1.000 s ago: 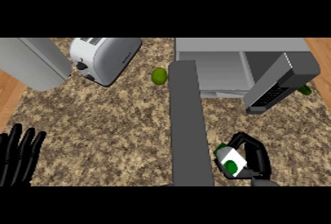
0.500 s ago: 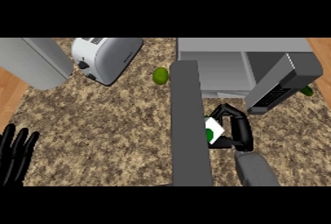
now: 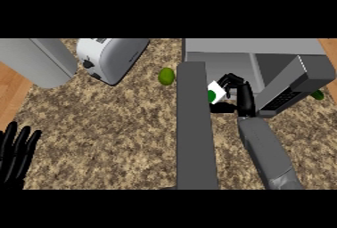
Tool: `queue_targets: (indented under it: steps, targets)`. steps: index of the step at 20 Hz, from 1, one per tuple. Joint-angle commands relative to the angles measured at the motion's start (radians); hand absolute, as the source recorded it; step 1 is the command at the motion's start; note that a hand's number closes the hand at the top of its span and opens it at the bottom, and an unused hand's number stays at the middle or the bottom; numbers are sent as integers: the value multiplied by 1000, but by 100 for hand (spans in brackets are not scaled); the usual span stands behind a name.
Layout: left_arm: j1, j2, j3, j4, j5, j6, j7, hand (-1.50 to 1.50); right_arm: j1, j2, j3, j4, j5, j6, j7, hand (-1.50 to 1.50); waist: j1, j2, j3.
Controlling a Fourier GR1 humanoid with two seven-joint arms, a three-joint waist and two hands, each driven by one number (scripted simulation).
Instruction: Pick up the milk, place it into the microwave and close the microwave
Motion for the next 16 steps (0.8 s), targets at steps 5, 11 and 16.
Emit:
queue_targets:
  steps: [5,11,16]
  targets:
    - [-26,9,20,22,14,-15,-1,-150,-222,-142,-106,305,14,-64,-23,150,33,16,2]
    - [-11,0,-19,5,-22,-23,-15,-150,-279,-154,-130,378,49,-302,-29,150,59,26,3]
    - [-46,17,-5,33,-18,-25,8,-150,-337,-200,-38,477,168,-354,-3,-150,69,31,2]
